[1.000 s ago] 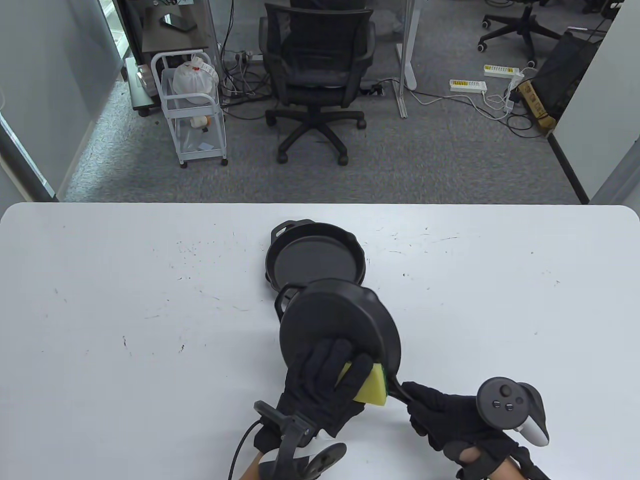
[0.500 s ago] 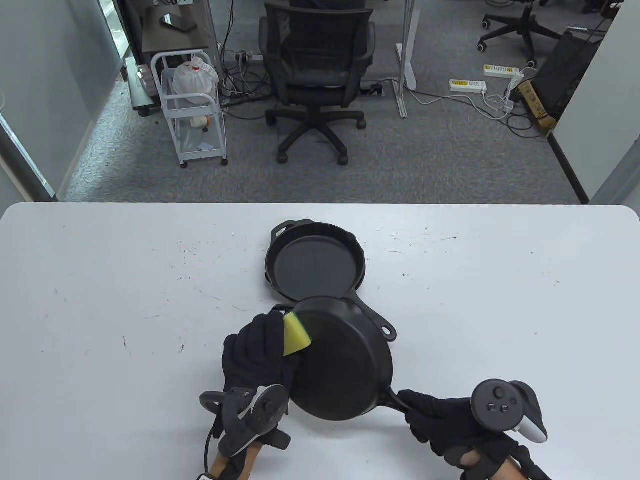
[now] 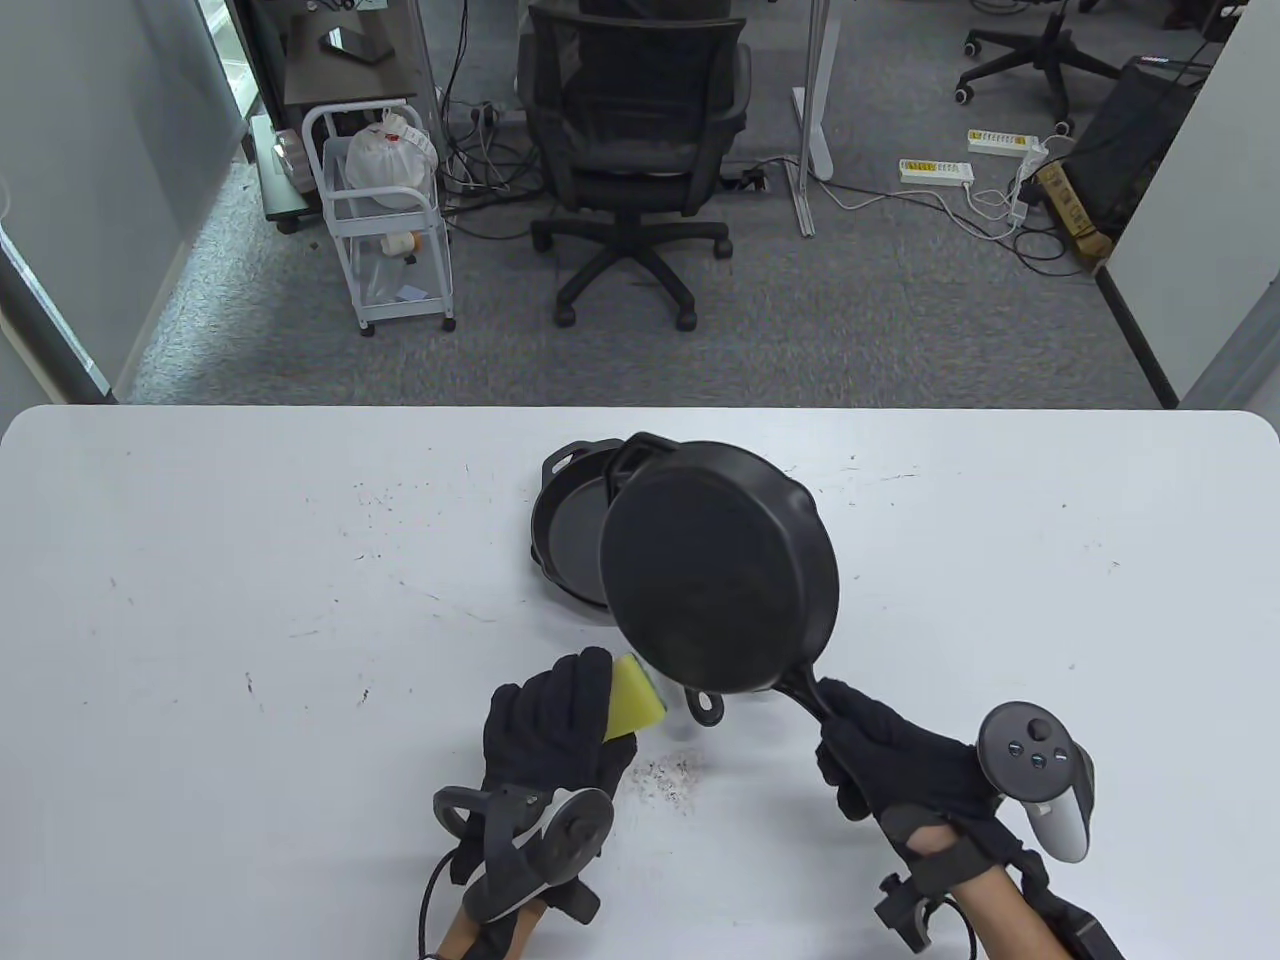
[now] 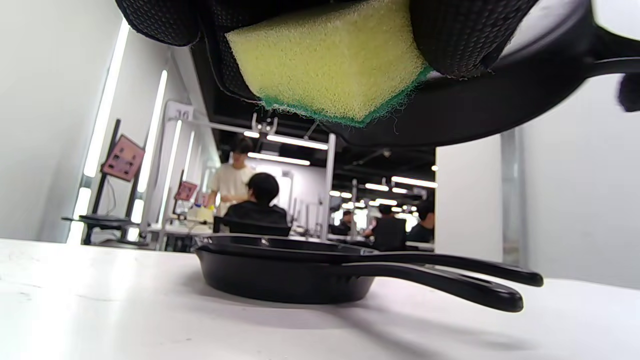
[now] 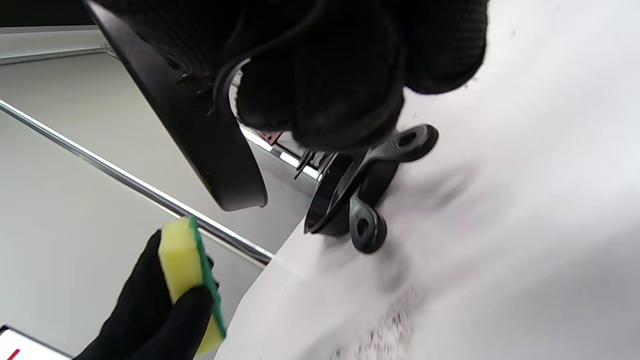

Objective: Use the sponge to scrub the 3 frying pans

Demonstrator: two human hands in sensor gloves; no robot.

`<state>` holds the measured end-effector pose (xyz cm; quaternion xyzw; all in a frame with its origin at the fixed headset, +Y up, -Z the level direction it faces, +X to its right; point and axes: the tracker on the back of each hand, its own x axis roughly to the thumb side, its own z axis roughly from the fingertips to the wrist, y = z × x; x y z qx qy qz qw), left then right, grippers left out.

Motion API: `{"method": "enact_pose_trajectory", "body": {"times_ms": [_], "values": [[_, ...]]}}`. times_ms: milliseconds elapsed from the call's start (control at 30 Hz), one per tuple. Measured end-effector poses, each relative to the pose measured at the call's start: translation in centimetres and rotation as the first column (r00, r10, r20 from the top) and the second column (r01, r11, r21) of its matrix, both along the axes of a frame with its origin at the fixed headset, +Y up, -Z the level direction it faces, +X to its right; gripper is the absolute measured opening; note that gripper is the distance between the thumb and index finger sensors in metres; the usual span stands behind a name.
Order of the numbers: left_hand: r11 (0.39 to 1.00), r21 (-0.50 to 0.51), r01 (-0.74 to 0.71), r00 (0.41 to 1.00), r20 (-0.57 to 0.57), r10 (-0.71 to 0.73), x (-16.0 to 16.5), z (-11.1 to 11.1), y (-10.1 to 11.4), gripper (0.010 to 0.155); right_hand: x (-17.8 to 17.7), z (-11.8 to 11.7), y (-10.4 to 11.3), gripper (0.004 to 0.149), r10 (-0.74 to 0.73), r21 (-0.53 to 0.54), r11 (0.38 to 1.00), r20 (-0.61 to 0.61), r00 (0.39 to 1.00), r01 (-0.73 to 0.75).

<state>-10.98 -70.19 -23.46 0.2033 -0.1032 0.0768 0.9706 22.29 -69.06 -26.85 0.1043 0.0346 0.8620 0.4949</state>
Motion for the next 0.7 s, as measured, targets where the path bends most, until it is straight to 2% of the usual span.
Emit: {"method": "enact_pose_trajectory", "body": {"times_ms": [133, 267, 367, 500, 700], "values": [[1.0, -0.015, -0.008, 1.0, -0.016, 0.007, -0.4, -0.1, 0.0, 0.084, -2.3, -1.4, 1.1, 0.053, 0.107, 0.033, 0.993, 0.086, 0.991, -0.11], [0.999, -0.033, -0.007, 0.999, -0.036, 0.006, -0.7, -0.3, -0.2, 0.084, -5.2, -3.1, 1.3, 0.054, 0.325, 0.041, 0.941, 0.167, 0.931, -0.336], [0.999, -0.043, -0.003, 0.999, -0.044, 0.001, -0.8, -0.5, -0.3, 0.084, -7.6, -4.6, 0.4, 0.057, 0.481, 0.015, 0.871, 0.186, 0.857, -0.492], [0.998, -0.061, 0.005, 0.999, -0.051, -0.008, -0.8, -0.6, -0.5, 0.084, -10.0, -6.7, -1.3, 0.059, 0.618, -0.022, 0.779, 0.197, 0.762, -0.626], [0.997, -0.074, 0.005, 0.998, -0.058, -0.009, -0.8, -0.6, -0.4, 0.084, -12.1, -9.2, -3.1, 0.059, 0.671, -0.074, 0.739, 0.176, 0.72, -0.67]]}}
